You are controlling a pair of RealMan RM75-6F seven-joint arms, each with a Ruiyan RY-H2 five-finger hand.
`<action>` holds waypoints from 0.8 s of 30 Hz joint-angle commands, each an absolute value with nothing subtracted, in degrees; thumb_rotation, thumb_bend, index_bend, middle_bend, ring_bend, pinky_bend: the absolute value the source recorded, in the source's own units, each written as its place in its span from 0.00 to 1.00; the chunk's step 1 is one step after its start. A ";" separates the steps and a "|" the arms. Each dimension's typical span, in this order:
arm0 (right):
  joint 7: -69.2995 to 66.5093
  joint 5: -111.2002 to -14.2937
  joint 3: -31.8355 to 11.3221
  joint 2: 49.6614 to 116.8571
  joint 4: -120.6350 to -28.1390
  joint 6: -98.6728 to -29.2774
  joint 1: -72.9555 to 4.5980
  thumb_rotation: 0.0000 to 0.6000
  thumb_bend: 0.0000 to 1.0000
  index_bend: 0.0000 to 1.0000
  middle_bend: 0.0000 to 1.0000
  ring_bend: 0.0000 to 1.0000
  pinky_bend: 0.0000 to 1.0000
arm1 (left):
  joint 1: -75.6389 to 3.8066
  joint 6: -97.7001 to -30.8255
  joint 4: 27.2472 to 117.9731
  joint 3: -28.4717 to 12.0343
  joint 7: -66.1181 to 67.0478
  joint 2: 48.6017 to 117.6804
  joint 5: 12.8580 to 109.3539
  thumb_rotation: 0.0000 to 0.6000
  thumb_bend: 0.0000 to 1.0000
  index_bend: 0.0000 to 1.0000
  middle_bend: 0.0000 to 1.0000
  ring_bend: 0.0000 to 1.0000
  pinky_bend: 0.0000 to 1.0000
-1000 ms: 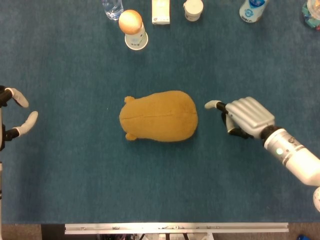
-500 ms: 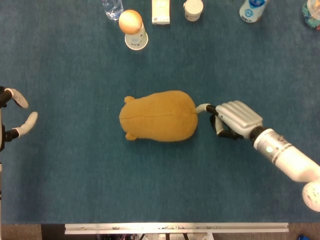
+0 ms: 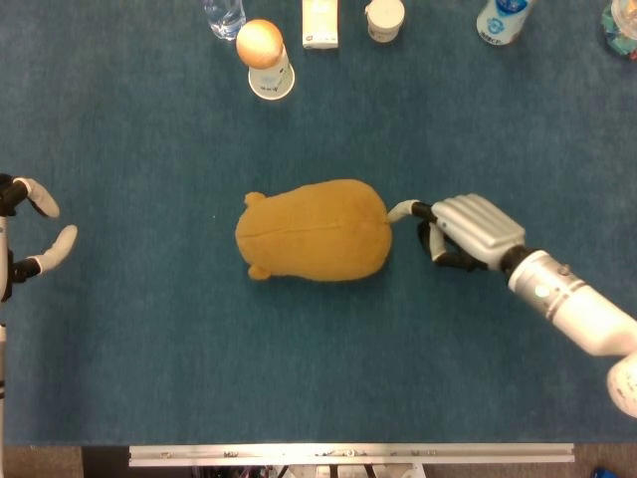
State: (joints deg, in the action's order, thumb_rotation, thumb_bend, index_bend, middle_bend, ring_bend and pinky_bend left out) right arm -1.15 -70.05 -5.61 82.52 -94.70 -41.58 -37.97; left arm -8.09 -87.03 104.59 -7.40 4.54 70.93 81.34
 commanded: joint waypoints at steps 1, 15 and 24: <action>-1.49 -71.31 -4.78 79.72 -97.16 -43.09 -36.97 1.00 1.00 0.29 1.00 1.00 1.00 | -8.21 -86.73 104.47 -7.31 4.83 71.07 81.20 1.00 0.20 0.58 0.58 0.40 0.51; -5.08 -70.83 -4.63 79.87 -96.58 -40.79 -38.21 1.00 1.00 0.29 1.00 1.00 1.00 | -8.37 -86.16 104.43 -7.31 5.23 71.31 80.66 1.00 0.20 0.58 0.58 0.40 0.51; -7.02 -70.19 -5.10 83.99 -92.60 -37.90 -40.39 1.00 1.00 0.29 1.00 1.00 1.00 | -8.07 -86.75 105.09 -7.20 5.32 70.90 81.17 1.00 0.20 0.58 0.58 0.40 0.51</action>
State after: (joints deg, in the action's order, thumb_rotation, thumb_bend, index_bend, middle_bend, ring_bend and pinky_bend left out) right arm -6.75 -70.19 -5.08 83.69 -92.97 -38.19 -40.14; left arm -8.08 -86.73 105.08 -7.22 5.30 70.91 81.16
